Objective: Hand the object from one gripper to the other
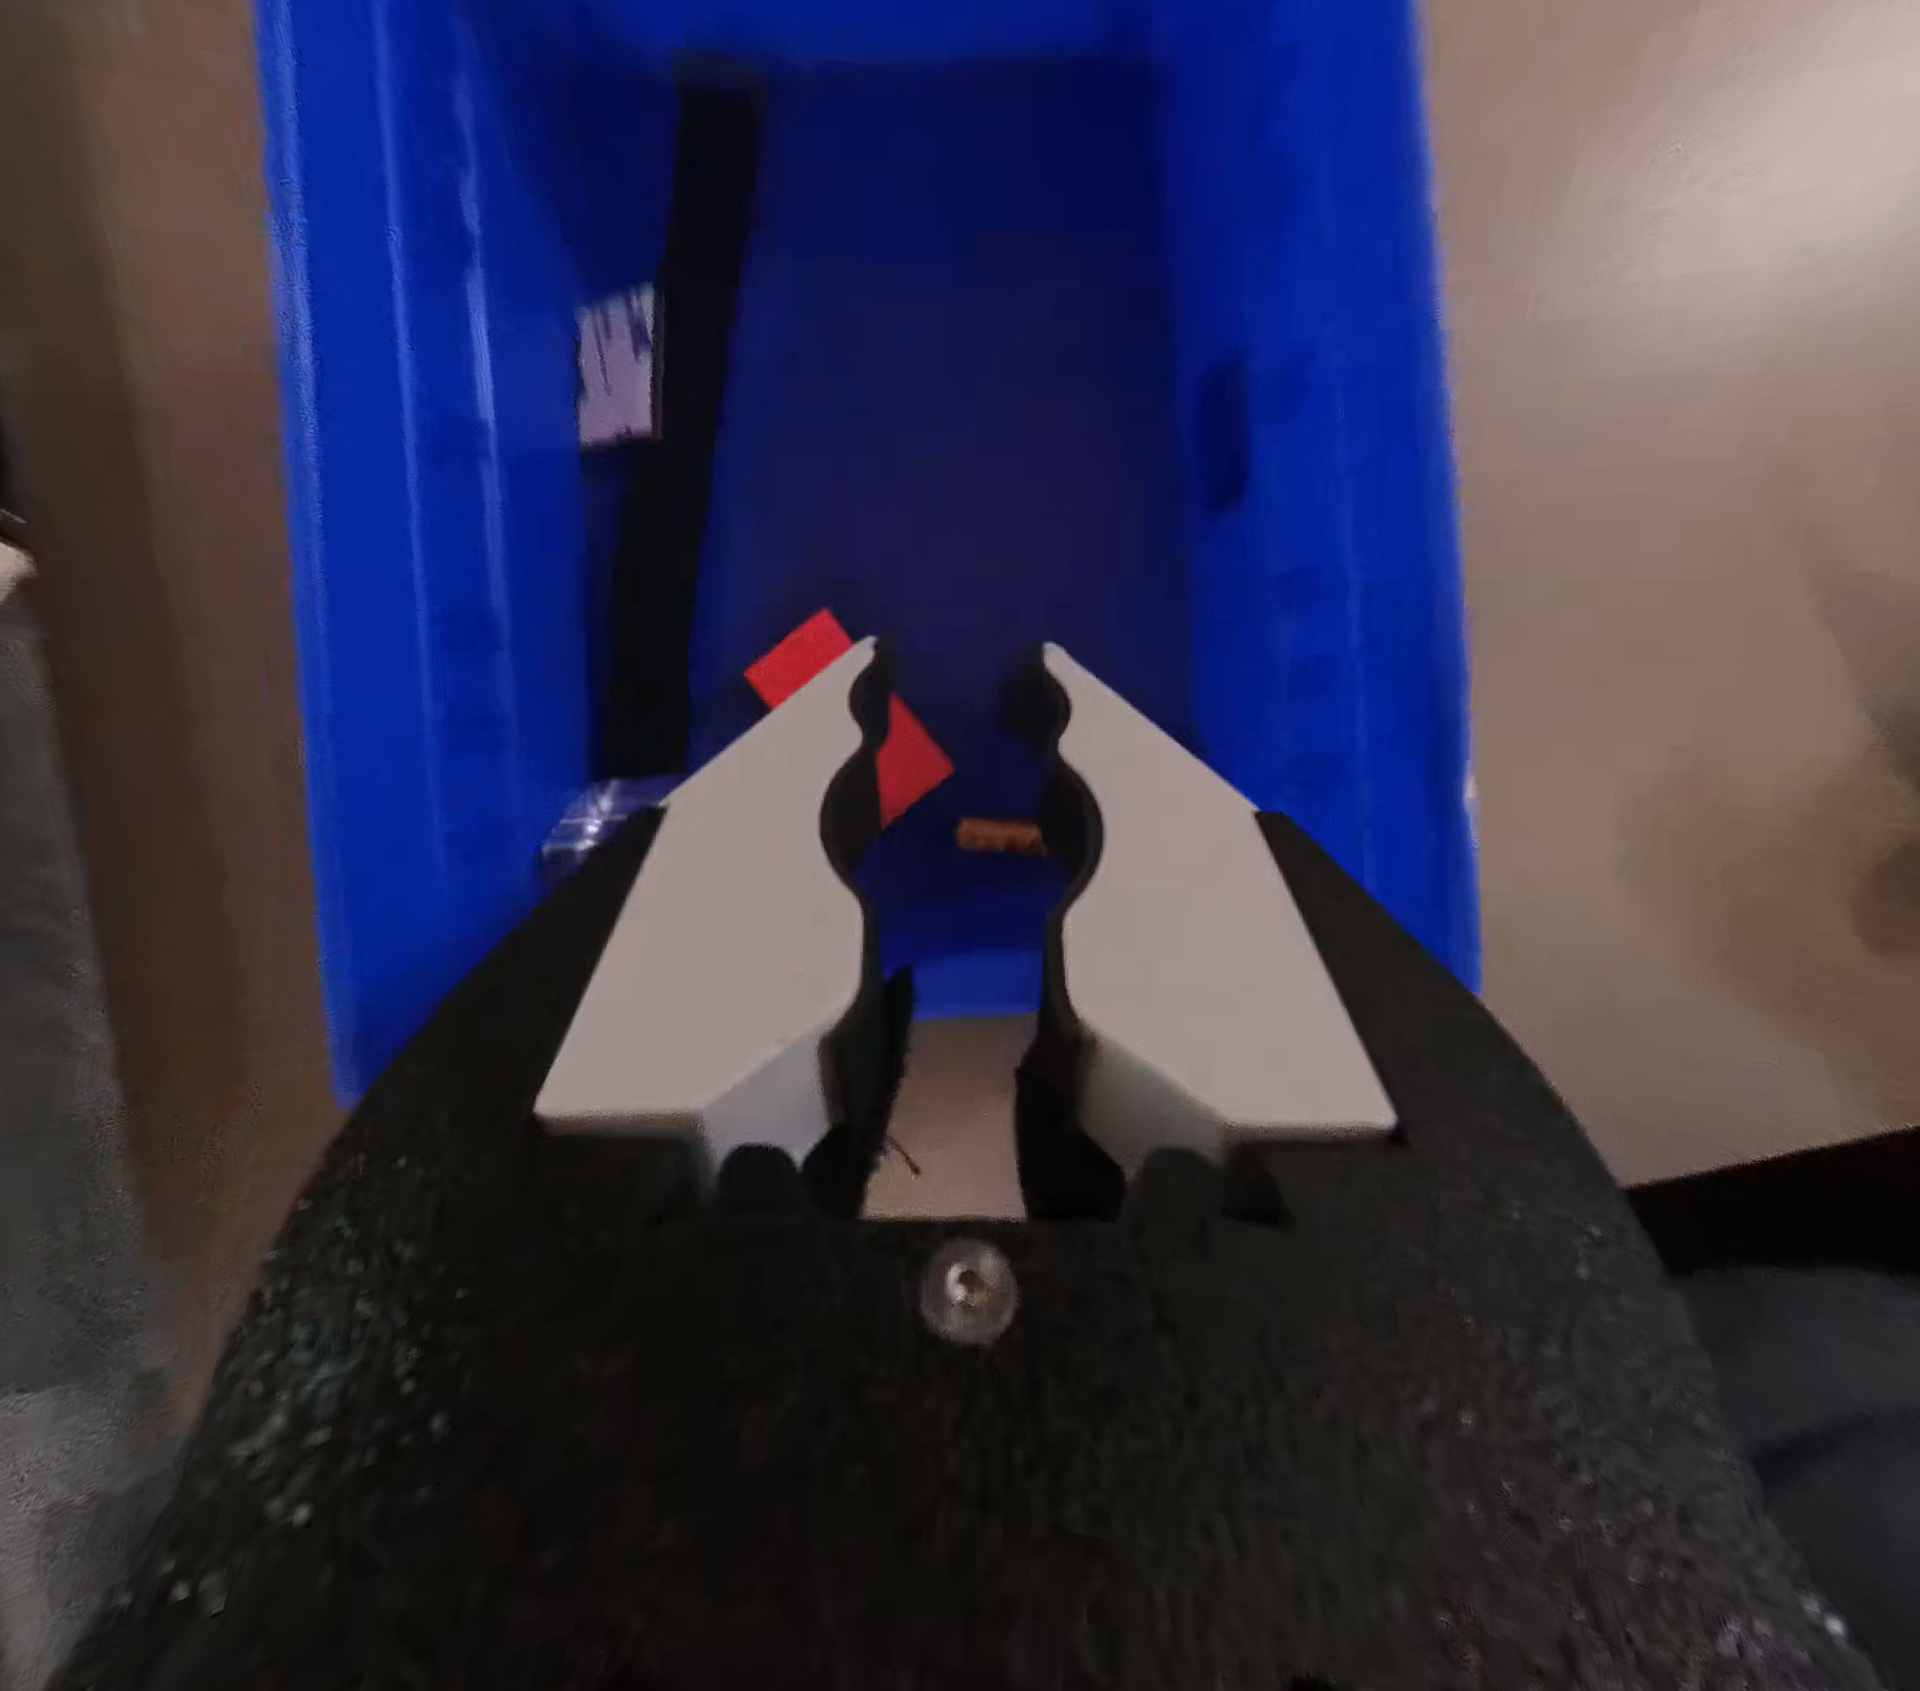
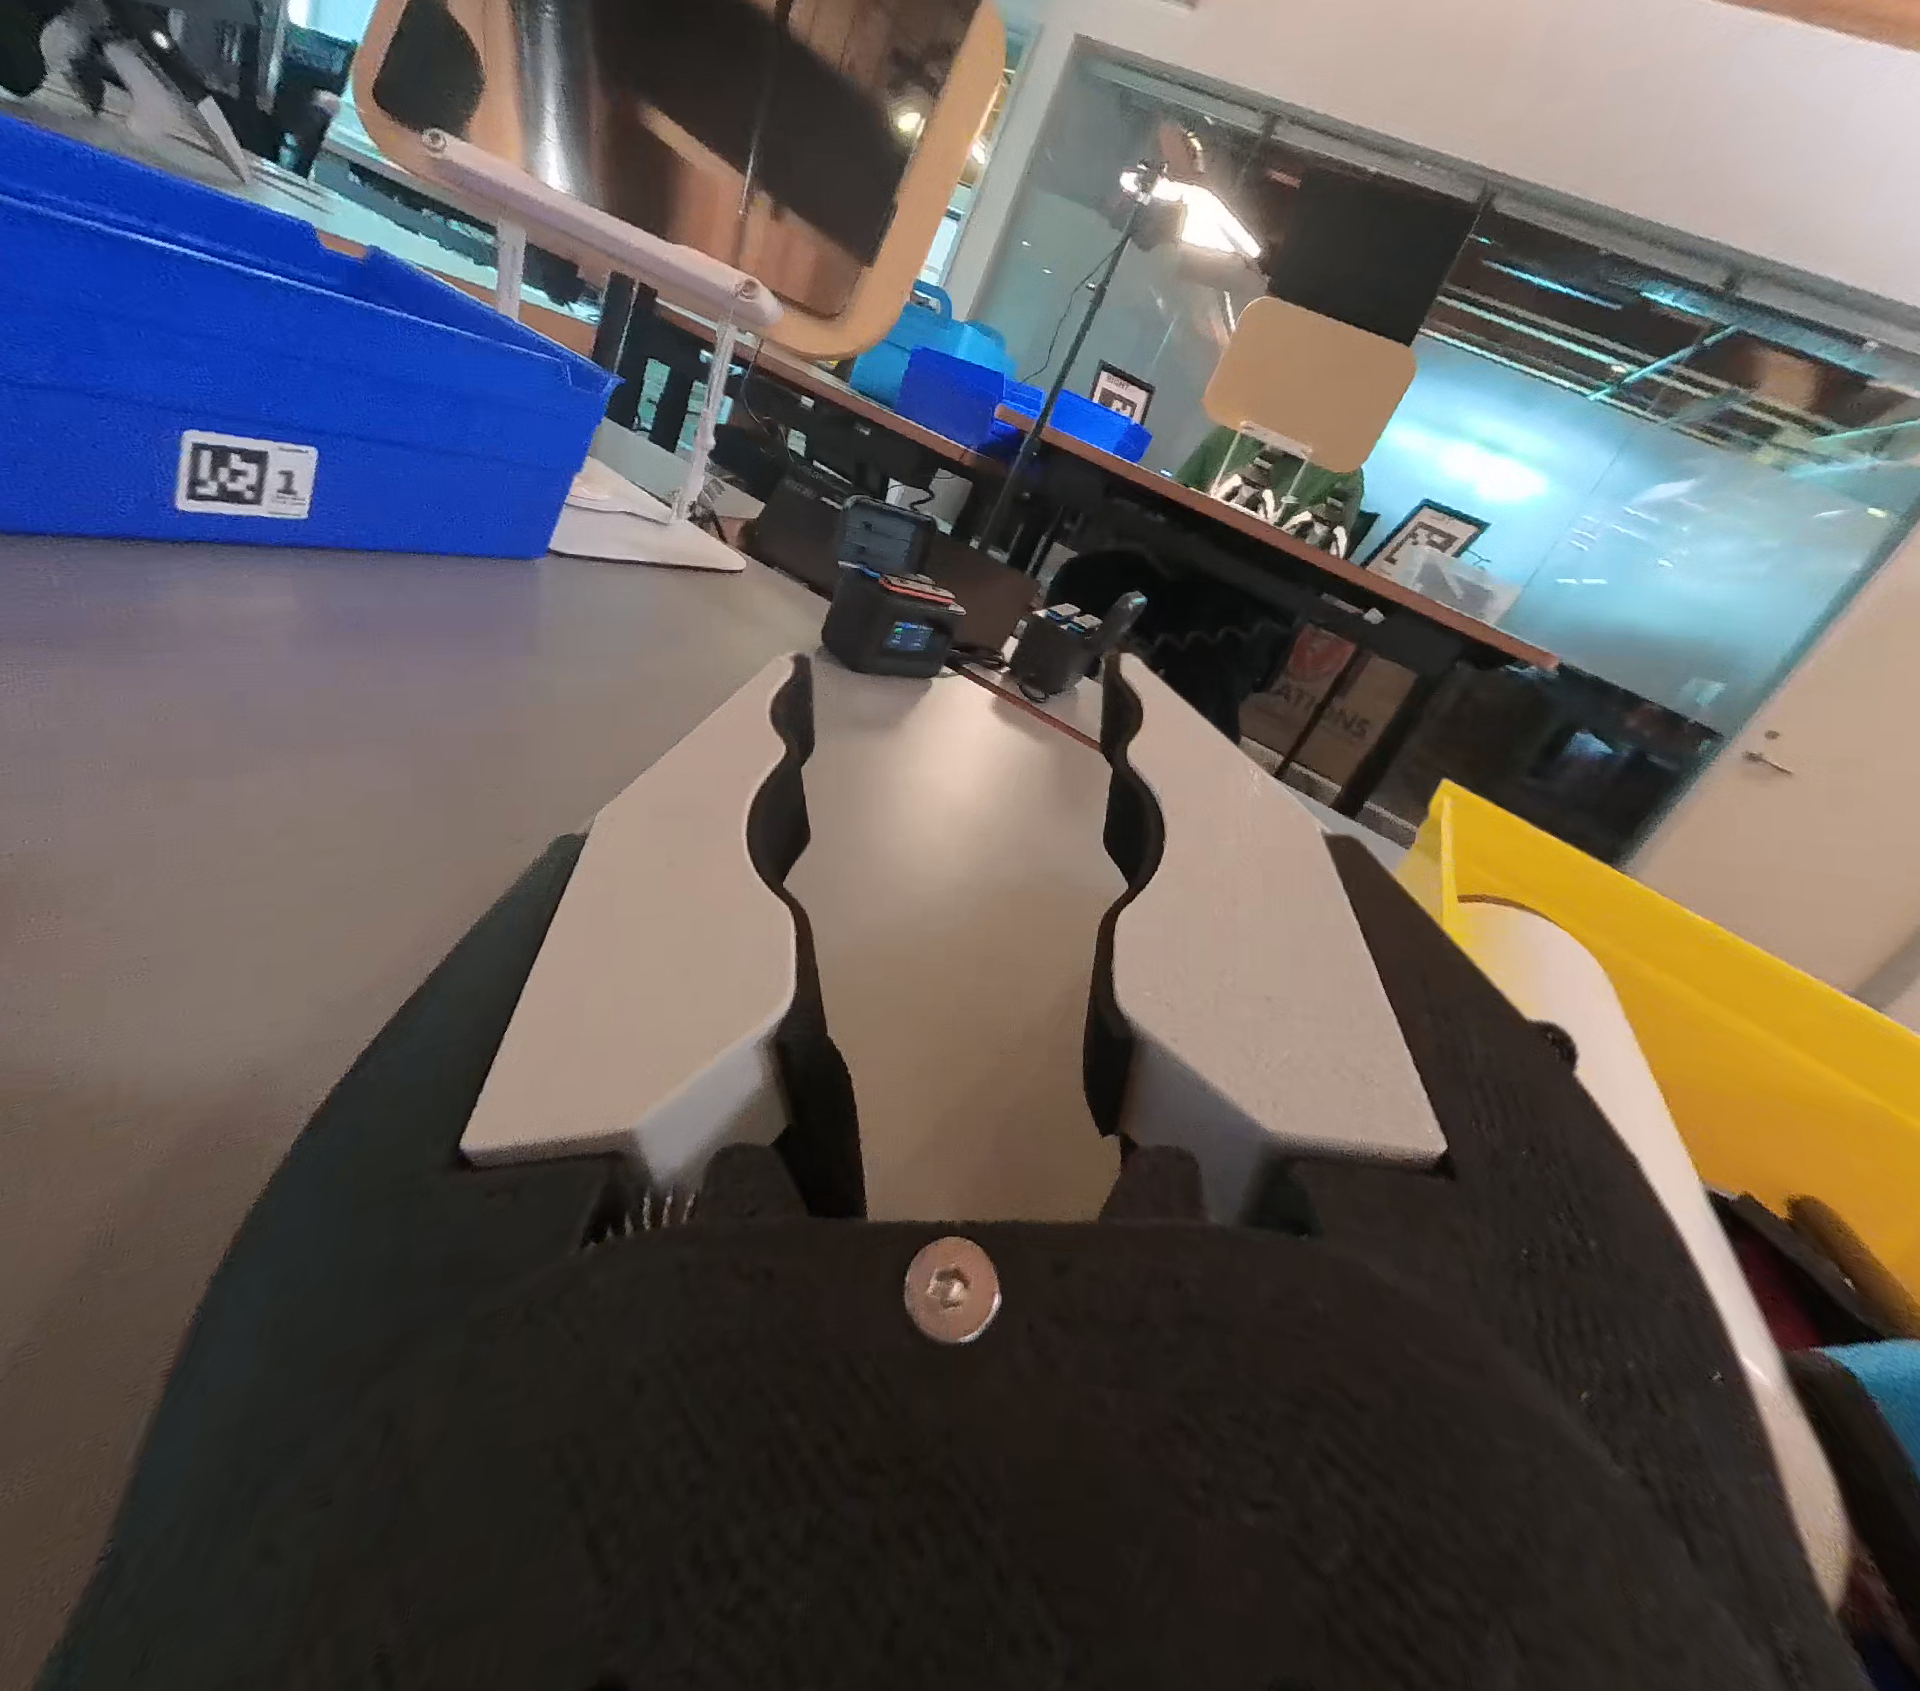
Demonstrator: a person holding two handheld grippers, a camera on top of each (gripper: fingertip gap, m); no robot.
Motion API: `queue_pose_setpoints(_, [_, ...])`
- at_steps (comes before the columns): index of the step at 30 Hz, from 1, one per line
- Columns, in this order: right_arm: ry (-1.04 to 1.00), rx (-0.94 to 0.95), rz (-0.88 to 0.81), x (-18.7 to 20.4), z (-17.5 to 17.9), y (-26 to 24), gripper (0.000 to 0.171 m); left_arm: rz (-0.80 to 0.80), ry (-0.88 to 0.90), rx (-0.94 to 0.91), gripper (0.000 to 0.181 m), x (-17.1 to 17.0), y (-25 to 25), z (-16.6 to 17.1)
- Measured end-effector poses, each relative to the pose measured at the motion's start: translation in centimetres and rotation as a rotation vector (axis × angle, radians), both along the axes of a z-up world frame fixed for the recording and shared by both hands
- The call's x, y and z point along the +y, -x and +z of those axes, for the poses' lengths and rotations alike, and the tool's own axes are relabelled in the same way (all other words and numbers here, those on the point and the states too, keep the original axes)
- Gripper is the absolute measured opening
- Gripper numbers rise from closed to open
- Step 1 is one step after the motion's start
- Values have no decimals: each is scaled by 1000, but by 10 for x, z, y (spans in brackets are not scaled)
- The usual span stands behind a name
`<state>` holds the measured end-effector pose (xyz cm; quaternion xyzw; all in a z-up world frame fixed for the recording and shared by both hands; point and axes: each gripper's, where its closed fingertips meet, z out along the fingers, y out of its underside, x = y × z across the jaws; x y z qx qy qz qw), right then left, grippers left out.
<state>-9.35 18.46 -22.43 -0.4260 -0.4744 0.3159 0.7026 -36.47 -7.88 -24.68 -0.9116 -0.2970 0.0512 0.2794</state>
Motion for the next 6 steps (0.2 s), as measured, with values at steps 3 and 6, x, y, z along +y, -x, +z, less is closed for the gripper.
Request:
queue_pose_setpoints(3, [-26, -12, 10, -5, -1, 1, 55, 40, 33, -133, 40, -6, 5, -31])
queue_pose_setpoints(6, [-24, -25, 15, -5, -4, 3, 54, 94, 130, -203, 40, -15, 9, -60])
